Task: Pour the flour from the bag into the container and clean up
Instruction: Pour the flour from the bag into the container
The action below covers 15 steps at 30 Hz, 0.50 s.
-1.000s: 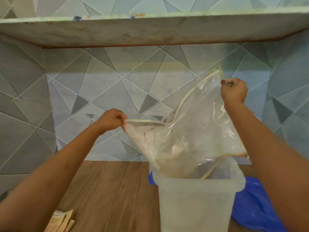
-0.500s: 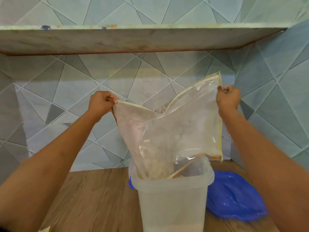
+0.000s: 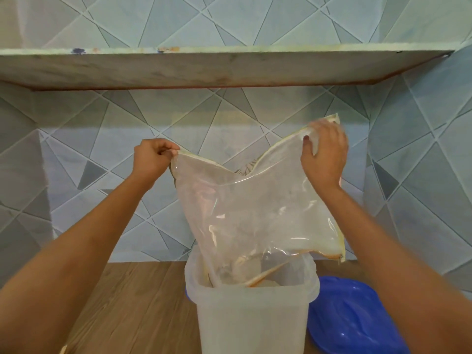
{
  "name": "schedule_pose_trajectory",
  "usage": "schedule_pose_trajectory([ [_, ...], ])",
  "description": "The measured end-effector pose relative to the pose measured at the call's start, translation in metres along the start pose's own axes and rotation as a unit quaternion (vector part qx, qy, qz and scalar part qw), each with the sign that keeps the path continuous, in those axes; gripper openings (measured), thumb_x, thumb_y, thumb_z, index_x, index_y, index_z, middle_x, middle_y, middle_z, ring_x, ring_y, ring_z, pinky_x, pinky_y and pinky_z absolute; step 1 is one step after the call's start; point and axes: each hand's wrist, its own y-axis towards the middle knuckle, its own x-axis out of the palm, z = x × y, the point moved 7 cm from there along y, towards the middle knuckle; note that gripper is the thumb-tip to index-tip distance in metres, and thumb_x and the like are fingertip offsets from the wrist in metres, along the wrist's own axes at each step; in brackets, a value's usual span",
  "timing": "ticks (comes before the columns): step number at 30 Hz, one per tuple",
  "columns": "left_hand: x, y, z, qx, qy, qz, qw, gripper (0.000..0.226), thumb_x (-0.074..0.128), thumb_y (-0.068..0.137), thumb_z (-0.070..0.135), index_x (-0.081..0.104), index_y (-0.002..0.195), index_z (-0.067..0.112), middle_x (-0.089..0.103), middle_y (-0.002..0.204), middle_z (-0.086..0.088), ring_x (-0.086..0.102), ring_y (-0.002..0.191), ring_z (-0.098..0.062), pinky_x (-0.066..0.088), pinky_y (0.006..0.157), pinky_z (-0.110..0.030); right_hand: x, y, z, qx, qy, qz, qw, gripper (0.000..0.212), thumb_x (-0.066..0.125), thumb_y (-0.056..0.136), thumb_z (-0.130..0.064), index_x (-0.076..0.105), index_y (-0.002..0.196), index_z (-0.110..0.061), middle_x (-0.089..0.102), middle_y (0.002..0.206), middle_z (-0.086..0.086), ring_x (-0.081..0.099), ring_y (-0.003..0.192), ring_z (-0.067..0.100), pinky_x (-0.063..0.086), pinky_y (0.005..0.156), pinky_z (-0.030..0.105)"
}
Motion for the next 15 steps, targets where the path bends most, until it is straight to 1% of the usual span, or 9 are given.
schedule_pose_trajectory([
  [2, 0.002, 0.000, 0.002, 0.002, 0.008, -0.022, 1.000, 0.012, 0.060, 0.087, 0.001, 0.069, 0.087, 0.009, 0.066, 0.088, -0.012, 0.064, 0.084, -0.027, 0.055, 0.088, -0.038, 0.022, -0.002, -0.030, -0.129, -0.031, -0.084, 0.988, 0.034, 0.047, 0.088, -0.027, 0.064, 0.115, -0.014, 0.056, 0.133, 0.009, 0.039, 0.133, 0.028, 0.015, 0.116, 0.039],
  [3, 0.002, 0.000, 0.003, 0.004, 0.010, -0.024, 1.000, 0.012, 0.060, 0.087, 0.001, 0.068, 0.087, 0.009, 0.066, 0.088, -0.012, 0.063, 0.083, -0.026, 0.054, 0.087, -0.037, 0.031, -0.004, -0.042, -0.179, -0.060, -0.111, 0.976, 0.035, 0.048, 0.086, -0.028, 0.065, 0.114, -0.015, 0.056, 0.133, 0.008, 0.038, 0.134, 0.029, 0.012, 0.117, 0.040],
  [4, 0.002, -0.001, 0.004, 0.006, 0.011, -0.025, 1.000, 0.011, 0.060, 0.087, 0.001, 0.068, 0.087, 0.008, 0.065, 0.088, -0.011, 0.063, 0.083, -0.025, 0.054, 0.086, -0.036, 0.037, -0.004, -0.051, -0.209, -0.080, -0.132, 0.966, 0.035, 0.048, 0.086, -0.028, 0.065, 0.114, -0.016, 0.056, 0.134, 0.008, 0.037, 0.135, 0.028, 0.010, 0.117, 0.041],
  [6, 0.001, -0.002, 0.005, 0.006, 0.014, -0.032, 0.999, 0.010, 0.060, 0.088, 0.001, 0.068, 0.089, 0.007, 0.065, 0.090, -0.011, 0.062, 0.084, -0.025, 0.053, 0.084, -0.034, 0.047, -0.003, -0.060, -0.207, -0.089, -0.193, 0.955, 0.032, 0.051, 0.087, -0.027, 0.065, 0.115, -0.018, 0.057, 0.133, 0.006, 0.034, 0.137, 0.024, 0.005, 0.118, 0.038],
  [8, 0.000, -0.003, 0.004, 0.005, 0.017, -0.033, 0.999, 0.011, 0.059, 0.088, 0.000, 0.068, 0.089, 0.007, 0.065, 0.090, -0.012, 0.062, 0.084, -0.025, 0.053, 0.082, -0.032, 0.053, -0.003, -0.059, -0.181, -0.103, -0.257, 0.944, 0.028, 0.054, 0.086, -0.027, 0.069, 0.108, -0.019, 0.064, 0.123, 0.007, 0.037, 0.133, 0.022, 0.003, 0.118, 0.035],
  [11, -0.002, -0.004, 0.003, 0.004, 0.014, -0.034, 0.999, 0.011, 0.059, 0.088, 0.001, 0.067, 0.088, 0.009, 0.065, 0.089, -0.012, 0.062, 0.083, -0.024, 0.052, 0.080, -0.032, 0.053, -0.002, -0.055, -0.190, -0.150, -0.282, 0.928, 0.028, 0.053, 0.084, -0.033, 0.071, 0.101, -0.022, 0.069, 0.102, 0.009, 0.049, 0.114, 0.026, 0.010, 0.118, 0.037],
  [13, -0.001, -0.005, 0.003, 0.005, 0.015, -0.040, 0.999, 0.011, 0.060, 0.088, 0.001, 0.067, 0.087, 0.009, 0.066, 0.090, -0.012, 0.062, 0.084, -0.025, 0.053, 0.081, -0.032, 0.054, -0.002, -0.049, -0.179, -0.151, -0.304, 0.923, 0.028, 0.057, 0.083, -0.035, 0.070, 0.103, -0.023, 0.068, 0.100, 0.009, 0.050, 0.110, 0.027, 0.016, 0.115, 0.036],
  [15, -0.001, -0.005, 0.004, 0.007, 0.017, -0.045, 0.999, 0.010, 0.060, 0.087, 0.001, 0.067, 0.087, 0.008, 0.066, 0.089, -0.011, 0.063, 0.083, -0.025, 0.053, 0.081, -0.032, 0.056, -0.002, -0.045, -0.166, -0.162, -0.325, 0.917, 0.027, 0.059, 0.083, -0.033, 0.069, 0.107, -0.024, 0.068, 0.103, 0.007, 0.048, 0.110, 0.026, 0.026, 0.109, 0.034],
])
